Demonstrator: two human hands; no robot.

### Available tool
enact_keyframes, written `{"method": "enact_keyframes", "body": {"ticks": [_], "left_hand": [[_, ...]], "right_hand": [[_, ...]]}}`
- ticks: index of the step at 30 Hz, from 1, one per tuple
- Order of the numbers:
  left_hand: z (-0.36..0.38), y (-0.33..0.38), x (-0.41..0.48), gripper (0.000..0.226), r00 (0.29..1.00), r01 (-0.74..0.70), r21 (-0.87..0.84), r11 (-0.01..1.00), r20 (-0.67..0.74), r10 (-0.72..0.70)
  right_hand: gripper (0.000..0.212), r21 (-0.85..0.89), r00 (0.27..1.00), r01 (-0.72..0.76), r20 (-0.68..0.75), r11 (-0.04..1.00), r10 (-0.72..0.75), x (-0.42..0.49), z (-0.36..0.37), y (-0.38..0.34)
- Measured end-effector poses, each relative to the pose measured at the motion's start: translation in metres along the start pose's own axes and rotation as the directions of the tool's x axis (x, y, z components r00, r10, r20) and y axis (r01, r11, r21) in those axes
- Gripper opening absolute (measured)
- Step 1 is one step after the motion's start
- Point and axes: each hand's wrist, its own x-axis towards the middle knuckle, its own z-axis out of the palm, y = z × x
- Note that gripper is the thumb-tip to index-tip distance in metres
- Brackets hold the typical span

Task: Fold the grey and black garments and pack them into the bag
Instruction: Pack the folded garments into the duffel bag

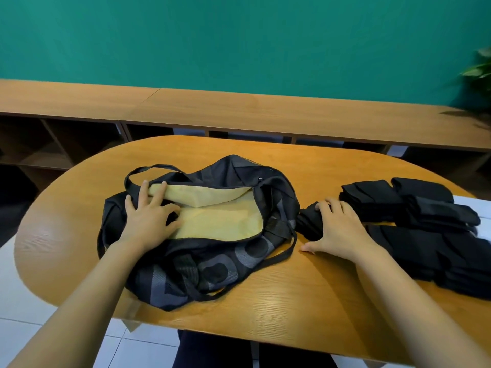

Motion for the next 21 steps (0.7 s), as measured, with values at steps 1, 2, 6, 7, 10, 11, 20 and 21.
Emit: {"method": "enact_keyframes", "body": {"ticks": [1, 2, 6, 7, 10, 11, 20, 21], "left_hand": [[0.0, 0.0, 0.0, 0.036, 1.0, -0.001, 0.003, 1.0, 0.003, 0.001], [0.0, 0.0, 0.0, 0.036, 1.0, -0.001, 0.003, 1.0, 0.006, 0.001], [-0.002, 0.001, 0.001, 0.034, 1.0, 0.007, -0.018, 1.0, 0.019, -0.007], [-0.003, 0.001, 0.001, 0.034, 1.0, 0.007, -0.024, 1.0, 0.019, -0.006], [-0.004, -0.001, 0.0, 0.034, 1.0, -0.002, -0.037, 0.999, 0.016, 0.002], [-0.004, -0.001, -0.001, 0.033, 1.0, -0.008, -0.039, 0.999, 0.016, 0.008], [-0.015, 0.0, 0.001, 0.037, 0.997, 0.002, -0.069, 0.998, 0.073, 0.003], [-0.016, 0.0, 0.001, 0.038, 0.997, 0.006, -0.076, 0.997, 0.082, 0.001]], "right_hand": [[0.118, 0.062, 0.999, -0.012, 0.05, 0.998, 0.008, 0.001, 0.003, 0.002], [0.124, 0.098, 0.995, -0.027, 0.099, 0.995, 0.017, 0.002, 0.004, 0.003], [0.133, 0.076, 0.987, -0.061, 0.152, 0.995, 0.049, 0.008, 0.005, 0.006], [0.132, 0.078, 0.986, -0.072, 0.157, 0.994, 0.059, 0.01, 0.004, 0.007], [0.131, 0.109, 0.98, -0.105, 0.178, 0.989, 0.085, 0.017, 0.0, 0.009], [0.132, 0.125, 0.98, -0.113, 0.179, 0.986, 0.09, 0.019, -0.001, 0.009], [0.116, 0.178, 0.988, -0.15, 0.051, 0.973, 0.143, 0.018, 0.004, 0.0], [0.114, 0.188, 0.986, -0.164, 0.014, 0.968, 0.165, 0.017, 0.007, -0.002]]}}
